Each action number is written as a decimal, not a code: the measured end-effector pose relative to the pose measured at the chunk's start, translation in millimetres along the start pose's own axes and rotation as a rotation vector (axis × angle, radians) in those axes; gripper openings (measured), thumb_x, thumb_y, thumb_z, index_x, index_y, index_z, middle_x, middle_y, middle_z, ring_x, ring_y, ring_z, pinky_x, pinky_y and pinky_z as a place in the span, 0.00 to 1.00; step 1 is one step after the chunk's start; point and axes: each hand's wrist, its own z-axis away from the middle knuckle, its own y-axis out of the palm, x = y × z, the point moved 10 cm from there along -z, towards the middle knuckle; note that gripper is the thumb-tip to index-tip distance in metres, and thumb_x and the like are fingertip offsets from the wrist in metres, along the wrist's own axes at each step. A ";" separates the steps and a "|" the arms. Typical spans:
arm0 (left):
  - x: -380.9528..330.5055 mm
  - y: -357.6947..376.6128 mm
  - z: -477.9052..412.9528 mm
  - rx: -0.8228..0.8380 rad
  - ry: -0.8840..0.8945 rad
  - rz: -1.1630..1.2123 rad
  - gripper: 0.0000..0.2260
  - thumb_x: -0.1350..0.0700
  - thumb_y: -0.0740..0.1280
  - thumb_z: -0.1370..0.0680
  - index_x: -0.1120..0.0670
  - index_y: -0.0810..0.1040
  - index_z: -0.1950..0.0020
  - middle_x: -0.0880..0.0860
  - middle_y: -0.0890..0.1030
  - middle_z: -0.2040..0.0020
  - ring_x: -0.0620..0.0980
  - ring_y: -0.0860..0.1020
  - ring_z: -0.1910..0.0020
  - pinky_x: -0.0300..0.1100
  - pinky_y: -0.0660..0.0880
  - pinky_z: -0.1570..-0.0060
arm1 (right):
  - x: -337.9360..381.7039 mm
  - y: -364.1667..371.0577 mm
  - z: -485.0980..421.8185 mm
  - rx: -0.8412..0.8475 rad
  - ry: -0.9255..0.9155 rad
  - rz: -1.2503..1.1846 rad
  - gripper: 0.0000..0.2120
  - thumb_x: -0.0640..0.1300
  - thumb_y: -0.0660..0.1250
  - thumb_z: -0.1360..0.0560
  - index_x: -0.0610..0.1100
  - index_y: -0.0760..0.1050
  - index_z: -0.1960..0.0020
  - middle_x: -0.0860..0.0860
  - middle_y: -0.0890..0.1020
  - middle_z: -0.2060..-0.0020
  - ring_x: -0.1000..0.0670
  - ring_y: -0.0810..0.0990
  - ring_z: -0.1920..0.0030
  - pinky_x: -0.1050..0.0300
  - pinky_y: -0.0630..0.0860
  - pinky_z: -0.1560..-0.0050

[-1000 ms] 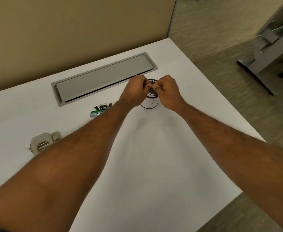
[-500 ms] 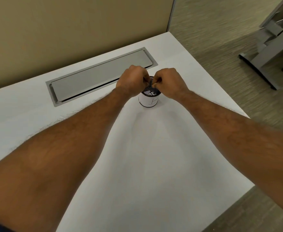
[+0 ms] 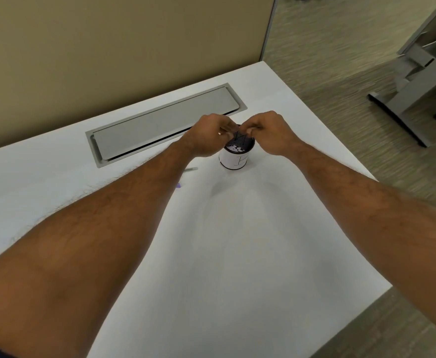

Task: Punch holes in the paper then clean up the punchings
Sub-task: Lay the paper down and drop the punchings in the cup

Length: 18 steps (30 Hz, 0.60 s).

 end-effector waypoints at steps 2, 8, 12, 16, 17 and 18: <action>2.5 0.3 10.3 0.019 -0.078 0.294 0.14 0.65 0.62 0.22 0.56 0.81 0.41 0.53 0.83 0.44 0.47 0.80 0.46 0.39 0.76 0.45 | -2.3 -0.1 9.7 0.001 0.087 -0.292 0.12 0.32 0.61 0.23 0.38 0.81 0.46 0.43 0.84 0.50 0.48 0.82 0.51 0.57 0.78 0.45; 8.3 2.7 50.4 0.001 -0.276 1.051 0.20 0.54 0.52 0.20 0.56 0.77 0.35 0.58 0.82 0.39 0.56 0.80 0.39 0.52 0.75 0.40 | 1.6 18.2 46.2 0.086 0.288 -0.989 0.17 0.44 0.55 0.19 0.37 0.75 0.38 0.42 0.82 0.43 0.46 0.82 0.44 0.52 0.76 0.39; 17.8 3.9 82.2 0.013 -0.295 1.068 0.23 0.51 0.51 0.21 0.56 0.76 0.33 0.57 0.81 0.38 0.56 0.79 0.38 0.50 0.76 0.42 | 12.2 37.8 68.8 0.133 0.313 -1.055 0.21 0.51 0.55 0.19 0.38 0.74 0.36 0.42 0.82 0.42 0.44 0.81 0.42 0.49 0.74 0.36; 34.0 1.2 125.4 0.007 -0.298 0.913 0.23 0.47 0.51 0.20 0.55 0.77 0.33 0.56 0.80 0.37 0.55 0.79 0.38 0.51 0.75 0.39 | 25.4 70.7 94.0 0.123 0.341 -0.969 0.19 0.51 0.57 0.19 0.39 0.76 0.40 0.42 0.82 0.43 0.44 0.82 0.43 0.47 0.73 0.34; 38.0 -0.8 138.5 0.006 -0.305 0.878 0.24 0.46 0.52 0.21 0.54 0.77 0.33 0.56 0.80 0.36 0.54 0.79 0.38 0.51 0.76 0.39 | 31.2 81.1 101.4 0.131 0.348 -0.953 0.18 0.51 0.58 0.19 0.39 0.77 0.41 0.42 0.83 0.44 0.44 0.82 0.44 0.47 0.73 0.34; 41.5 -2.9 152.0 0.003 -0.315 0.845 0.24 0.45 0.54 0.23 0.54 0.77 0.33 0.56 0.80 0.36 0.54 0.79 0.39 0.50 0.76 0.40 | 37.2 92.1 108.7 0.143 0.352 -0.937 0.18 0.51 0.58 0.20 0.40 0.77 0.42 0.42 0.83 0.45 0.44 0.82 0.44 0.47 0.73 0.34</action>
